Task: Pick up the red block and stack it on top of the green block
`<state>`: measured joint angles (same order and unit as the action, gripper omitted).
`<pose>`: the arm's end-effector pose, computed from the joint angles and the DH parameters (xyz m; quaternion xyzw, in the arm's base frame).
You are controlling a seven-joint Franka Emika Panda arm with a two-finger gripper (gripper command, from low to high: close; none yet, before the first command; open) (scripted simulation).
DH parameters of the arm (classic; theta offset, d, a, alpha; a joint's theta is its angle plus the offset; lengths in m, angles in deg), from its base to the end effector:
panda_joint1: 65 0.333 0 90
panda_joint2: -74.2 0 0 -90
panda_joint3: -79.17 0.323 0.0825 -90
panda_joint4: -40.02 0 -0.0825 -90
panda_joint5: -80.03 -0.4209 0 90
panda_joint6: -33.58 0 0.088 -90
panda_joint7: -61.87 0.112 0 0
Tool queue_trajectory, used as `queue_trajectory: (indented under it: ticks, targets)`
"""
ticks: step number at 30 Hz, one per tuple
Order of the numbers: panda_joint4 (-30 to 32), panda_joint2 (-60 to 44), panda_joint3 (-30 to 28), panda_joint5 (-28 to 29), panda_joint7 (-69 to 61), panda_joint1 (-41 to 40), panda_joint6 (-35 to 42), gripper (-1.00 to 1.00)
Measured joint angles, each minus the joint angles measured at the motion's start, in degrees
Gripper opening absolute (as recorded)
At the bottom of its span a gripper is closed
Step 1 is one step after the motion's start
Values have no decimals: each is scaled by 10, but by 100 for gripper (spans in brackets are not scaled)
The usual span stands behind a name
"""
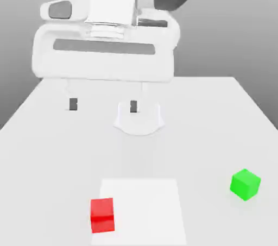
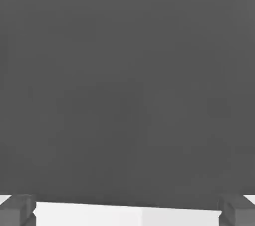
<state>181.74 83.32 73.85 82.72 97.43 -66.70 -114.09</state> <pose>0.5063 -0.0614 0.3552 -0.9300 0.3435 -0.1287 0.0248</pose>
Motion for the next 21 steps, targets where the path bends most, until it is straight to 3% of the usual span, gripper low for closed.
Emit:
queue_trajectory:
  ticks: [8, 13, 14, 21]
  targets:
    - [44, -167, -3, -42, -85, -24, -74, 0]
    - [35, -271, 15, -67, -108, -39, -155, 0]
    - [33, -286, 18, -70, -111, -42, -167, -100]
    - [33, -287, 19, -69, -110, -43, -167, -100]
